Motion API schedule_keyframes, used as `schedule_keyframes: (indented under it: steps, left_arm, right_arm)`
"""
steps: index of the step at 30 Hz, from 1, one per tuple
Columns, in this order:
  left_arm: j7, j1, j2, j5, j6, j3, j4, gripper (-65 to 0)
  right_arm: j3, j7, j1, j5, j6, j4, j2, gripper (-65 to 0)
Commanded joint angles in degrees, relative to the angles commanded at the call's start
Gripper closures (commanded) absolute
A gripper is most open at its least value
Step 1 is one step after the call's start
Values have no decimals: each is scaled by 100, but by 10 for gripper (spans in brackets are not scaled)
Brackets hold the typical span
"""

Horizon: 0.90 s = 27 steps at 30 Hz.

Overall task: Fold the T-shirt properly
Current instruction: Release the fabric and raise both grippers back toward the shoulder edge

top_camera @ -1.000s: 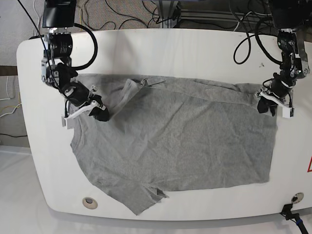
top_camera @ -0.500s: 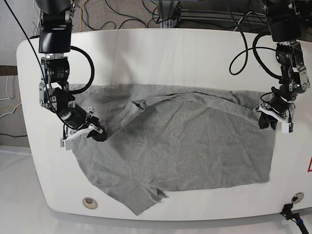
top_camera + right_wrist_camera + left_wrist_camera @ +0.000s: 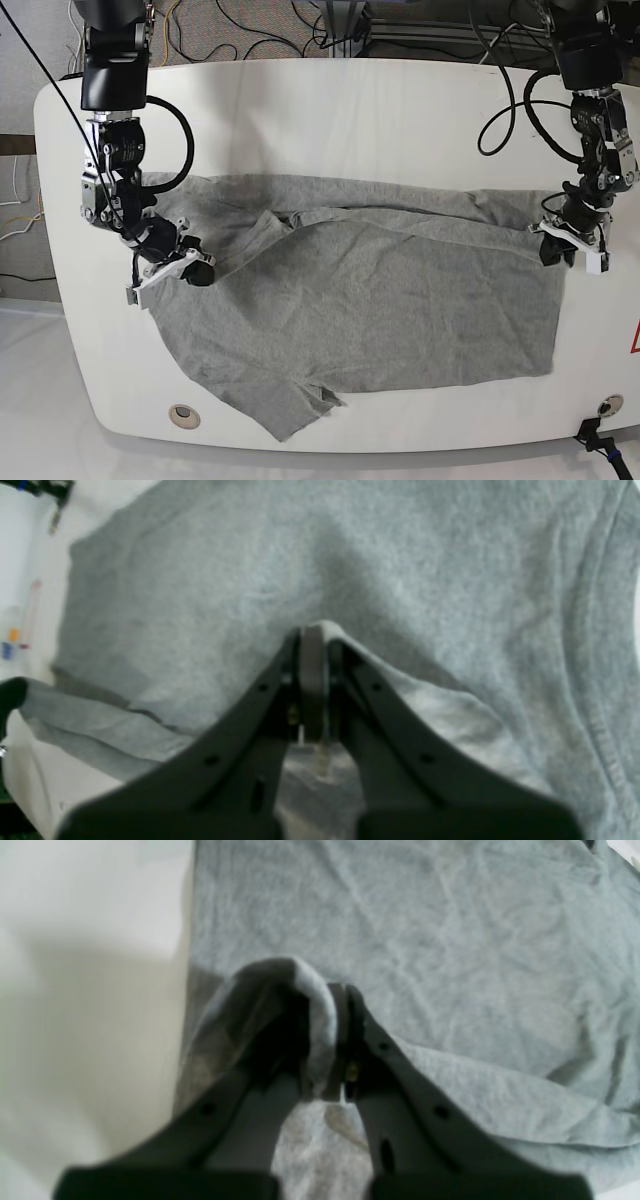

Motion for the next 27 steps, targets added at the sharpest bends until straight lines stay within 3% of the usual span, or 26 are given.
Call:
schedule_keyframes:
  steps: [13, 14, 16, 17, 18, 20, 24, 27]
  left_arm:
    - [0, 18, -123, 0, 0, -9, -9, 0]
    - [0, 18, -123, 0, 0, -9, -9, -33]
    - [0, 26, -167, 9, 9, -9, -9, -227]
    - [0, 26, -193, 53, 9, -9, -9, -314]
    - [0, 26, -193, 176, 62, -9, -9, -388]
    - [0, 26, -193, 501, 167, -9, -9, -462]
    - [0, 26, -211, 835, 132, -9, 9, -465]
    - [0, 167, -387, 844, 79, -9, 70, -468]
  right_arm:
    - [9, 18, 185, -79, 0, -360, 9, 0]
    - [9, 18, 193, -79, 0, -413, 9, 0]
    - [9, 18, 202, -79, -44, -510, 18, 0]
    - [9, 18, 202, -79, -53, -510, 18, -19]
    - [9, 18, 202, -88, -53, -510, 18, -85]
    - [9, 18, 202, -290, -53, -484, 18, -205]
    - [18, 18, 149, -782, -53, -202, 18, -373]
    - [18, 18, -141, -1064, -53, 334, 79, -401]
